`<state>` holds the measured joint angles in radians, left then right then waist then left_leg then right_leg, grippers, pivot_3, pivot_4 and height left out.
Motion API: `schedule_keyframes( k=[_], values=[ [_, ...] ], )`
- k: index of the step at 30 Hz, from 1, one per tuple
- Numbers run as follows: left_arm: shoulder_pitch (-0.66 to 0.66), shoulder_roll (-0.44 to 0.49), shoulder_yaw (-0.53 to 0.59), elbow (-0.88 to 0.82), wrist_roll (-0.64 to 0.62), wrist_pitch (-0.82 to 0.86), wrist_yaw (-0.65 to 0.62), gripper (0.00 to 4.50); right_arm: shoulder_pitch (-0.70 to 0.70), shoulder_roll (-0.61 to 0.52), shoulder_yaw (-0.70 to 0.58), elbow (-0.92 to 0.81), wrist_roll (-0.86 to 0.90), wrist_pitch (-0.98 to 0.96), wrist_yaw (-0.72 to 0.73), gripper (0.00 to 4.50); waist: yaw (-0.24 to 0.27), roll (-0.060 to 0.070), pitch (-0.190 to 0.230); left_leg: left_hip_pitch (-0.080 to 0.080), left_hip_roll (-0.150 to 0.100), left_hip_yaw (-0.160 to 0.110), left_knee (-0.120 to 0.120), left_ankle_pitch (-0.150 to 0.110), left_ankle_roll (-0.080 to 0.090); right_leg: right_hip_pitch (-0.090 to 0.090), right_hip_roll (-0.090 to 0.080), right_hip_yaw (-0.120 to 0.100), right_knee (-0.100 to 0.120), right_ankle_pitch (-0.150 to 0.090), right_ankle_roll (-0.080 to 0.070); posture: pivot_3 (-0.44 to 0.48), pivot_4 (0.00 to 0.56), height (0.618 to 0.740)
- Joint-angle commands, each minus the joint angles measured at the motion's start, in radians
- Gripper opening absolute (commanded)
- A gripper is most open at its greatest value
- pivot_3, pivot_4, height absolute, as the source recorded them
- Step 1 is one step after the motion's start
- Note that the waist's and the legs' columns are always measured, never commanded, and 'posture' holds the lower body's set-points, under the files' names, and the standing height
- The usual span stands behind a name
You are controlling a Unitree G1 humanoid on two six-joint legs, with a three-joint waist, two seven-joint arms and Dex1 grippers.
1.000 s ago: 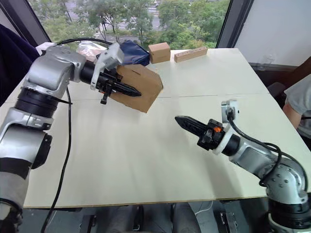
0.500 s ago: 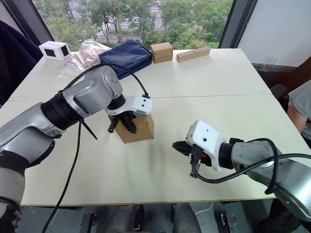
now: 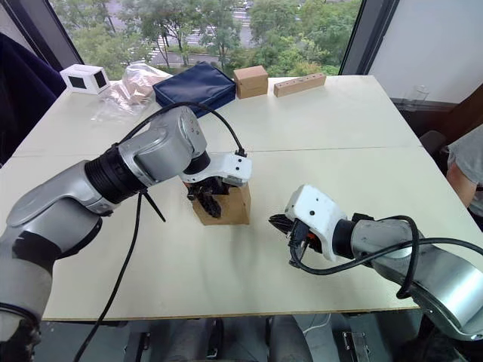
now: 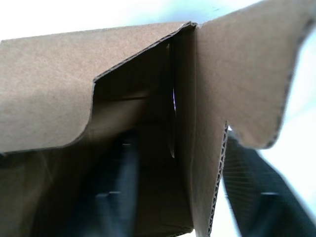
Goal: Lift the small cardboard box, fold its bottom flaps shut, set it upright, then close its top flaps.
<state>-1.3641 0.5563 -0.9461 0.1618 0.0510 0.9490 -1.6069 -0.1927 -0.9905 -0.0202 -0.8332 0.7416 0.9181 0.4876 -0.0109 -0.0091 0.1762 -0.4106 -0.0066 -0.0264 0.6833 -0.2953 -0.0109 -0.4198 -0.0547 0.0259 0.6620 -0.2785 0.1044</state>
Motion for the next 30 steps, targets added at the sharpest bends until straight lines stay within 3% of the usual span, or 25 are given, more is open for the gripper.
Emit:
schedule_keyframes(
  k=[1, 5, 9, 13, 16, 18, 23, 26, 27, 30],
  values=[
    [-0.044, 0.003, 0.061, -0.008, -0.026, 0.065, -0.007, 2.95, -0.009, 0.0, -0.02, 0.011, -0.025, -0.022, 0.032, 0.0, -0.001, 0.0, 0.0, 0.0, 0.0, 0.0, 0.0, 0.0, 0.0, 0.0, 0.0, 0.0, 0.0, 0.0, 0.0, 0.0, 0.15, 0.74],
    [-0.128, 0.006, 0.164, 0.064, -0.176, 0.166, -0.008, 2.95, -0.014, 0.045, -0.045, 0.045, 0.017, -0.038, 0.075, 0.0, 0.0, 0.0, 0.0, 0.0, 0.0, 0.0, 0.0, 0.0, 0.0, 0.0, 0.0, 0.0, 0.0, 0.0, 0.0, 0.0, 0.15, 0.74],
    [-0.177, 0.089, 0.273, 0.134, -0.399, 0.156, -0.008, 2.95, -0.047, 0.049, -0.064, 0.061, 0.03, -0.036, 0.111, 0.0, -0.008, 0.001, 0.0, 0.0, 0.0, 0.001, 0.0, 0.0, 0.0, -0.001, 0.0, 0.0, 0.001, 0.0, 0.0, 0.0, 0.15, 0.74],
    [-0.148, 0.124, 0.431, 0.266, -0.371, 0.057, 0.041, 2.95, -0.081, 0.058, -0.08, 0.085, 0.051, -0.028, 0.138, 0.0, -0.003, 0.001, 0.0, 0.001, 0.001, 0.0, 0.0, 0.0, 0.001, -0.001, 0.001, 0.0, 0.003, -0.001, -0.001, 0.0, 0.15, 0.74],
    [-0.011, 0.138, 0.701, 0.289, -0.414, -0.05, 0.245, 2.95, -0.094, 0.084, -0.08, 0.157, 0.021, -0.059, 0.148, 0.0, -0.003, 0.001, -0.001, 0.001, 0.001, 0.0, 0.0, 0.0, 0.001, -0.001, 0.001, 0.0, 0.003, -0.001, -0.001, 0.0, 0.15, 0.74],
    [0.086, 0.136, 0.824, 0.25, -0.427, -0.099, 0.353, 2.95, -0.102, 0.101, -0.064, 0.208, -0.015, -0.087, 0.153, 0.0, -0.007, 0.002, -0.001, 0.002, 0.001, 0.001, 0.0, 0.0, 0.001, -0.001, -0.001, 0.0, 0.003, -0.001, -0.001, 0.0, 0.15, 0.74],
    [0.411, 0.099, 1.001, 0.07, -0.399, -0.083, 0.665, 2.95, -0.13, 0.188, 0.003, 0.351, -0.108, -0.173, 0.159, 0.0, -0.001, 0.001, -0.001, 0.001, 0.0, 0.001, 0.0, 0.0, 0.0, -0.002, -0.003, 0.0, 0.003, -0.001, -0.001, 0.0, 0.15, 0.74],
    [0.611, 0.056, 1.113, -0.109, -0.47, -0.022, 0.755, 2.24, -0.138, 0.237, 0.059, 0.417, -0.172, -0.222, 0.17, 0.0, 0.001, 0.0, -0.001, 0.0, -0.001, 0.001, 0.001, 0.001, -0.001, -0.002, -0.005, -0.001, 0.004, 0.0, -0.001, 0.0, 0.15, 0.74],
    [0.66, 0.044, 1.138, -0.157, -0.491, -0.001, 0.776, 1.79, -0.139, 0.248, 0.076, 0.434, -0.193, -0.235, 0.172, 0.0, 0.0, 0.0, -0.001, 0.0, -0.001, 0.001, 0.001, 0.001, -0.002, -0.003, -0.005, -0.001, 0.004, 0.0, -0.001, 0.0, 0.15, 0.74],
    [0.87, 0.074, 1.086, -0.325, -0.462, -0.077, 0.768, 0.57, -0.138, 0.286, 0.124, 0.481, -0.247, -0.271, 0.18, 0.0, 0.001, -0.001, -0.002, -0.001, -0.003, 0.001, 0.001, 0.002, -0.003, -0.003, -0.007, -0.001, 0.004, 0.0, -0.001, 0.0, 0.15, 0.74]
  ],
)
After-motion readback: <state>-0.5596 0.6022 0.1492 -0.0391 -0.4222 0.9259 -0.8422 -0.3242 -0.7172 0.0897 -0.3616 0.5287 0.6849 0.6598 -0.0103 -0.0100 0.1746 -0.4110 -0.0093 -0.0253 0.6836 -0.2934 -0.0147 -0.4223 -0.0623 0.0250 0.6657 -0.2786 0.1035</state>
